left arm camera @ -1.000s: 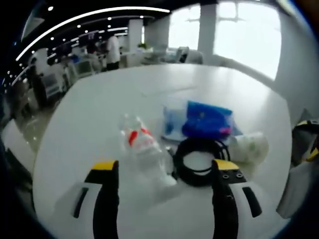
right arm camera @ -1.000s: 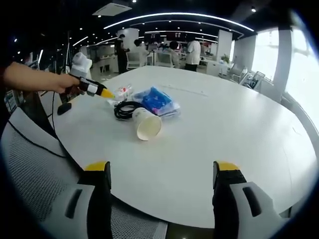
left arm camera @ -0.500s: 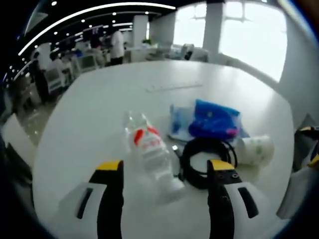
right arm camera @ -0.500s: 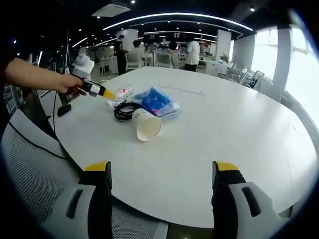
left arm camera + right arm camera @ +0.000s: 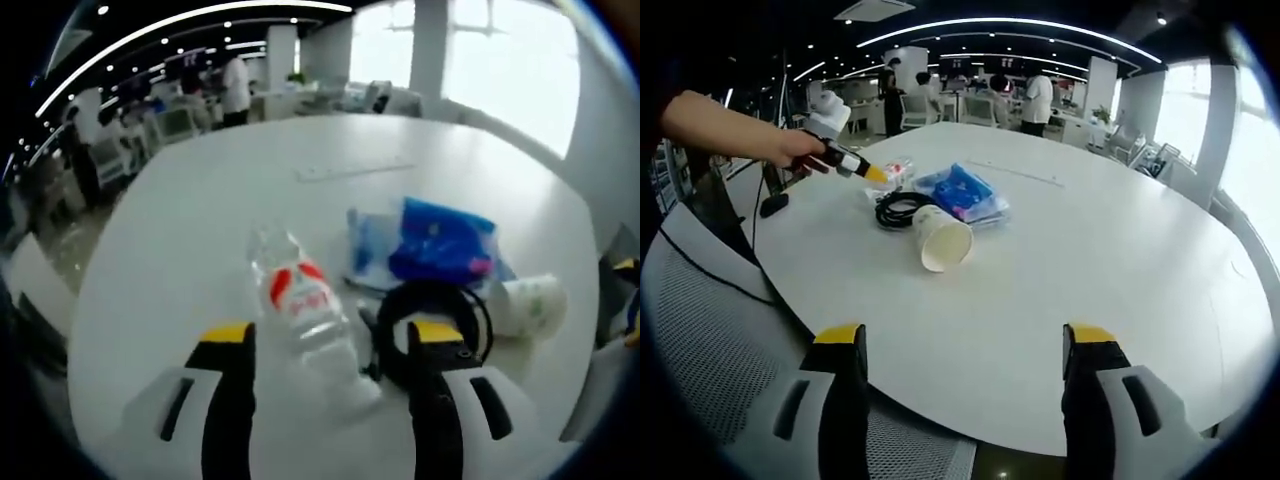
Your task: Arrange the tabletop items into an orderly group along one side of the table until the central work area is clear of visible clutter.
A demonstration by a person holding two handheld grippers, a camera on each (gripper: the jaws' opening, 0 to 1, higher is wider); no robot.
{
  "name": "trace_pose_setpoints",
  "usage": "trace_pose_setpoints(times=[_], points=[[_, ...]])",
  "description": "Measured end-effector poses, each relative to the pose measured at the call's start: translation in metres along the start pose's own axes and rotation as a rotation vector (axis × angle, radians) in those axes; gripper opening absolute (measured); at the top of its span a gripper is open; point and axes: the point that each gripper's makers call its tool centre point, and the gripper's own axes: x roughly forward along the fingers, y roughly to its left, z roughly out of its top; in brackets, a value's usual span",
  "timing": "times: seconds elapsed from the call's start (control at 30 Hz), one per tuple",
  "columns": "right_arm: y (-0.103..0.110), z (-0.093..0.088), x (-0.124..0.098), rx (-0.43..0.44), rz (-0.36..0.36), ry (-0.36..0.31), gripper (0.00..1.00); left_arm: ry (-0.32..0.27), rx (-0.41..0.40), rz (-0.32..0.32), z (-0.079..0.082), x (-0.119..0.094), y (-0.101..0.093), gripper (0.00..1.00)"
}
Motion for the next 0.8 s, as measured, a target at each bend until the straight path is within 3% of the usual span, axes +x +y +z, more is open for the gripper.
trace_pose_setpoints(times=[0.57,0.8], points=[[-0.008,0.000,-0.001,0.021,-0.037,-0.003,0.77,0.074,0.017,0.000,-0.005,0.029,0.008,0.55],[-0.009,-0.001,-0.002,0.022,-0.041,0.000,0.75,0.075,-0.003,0.017,0.002,0.036,0.017,0.53]])
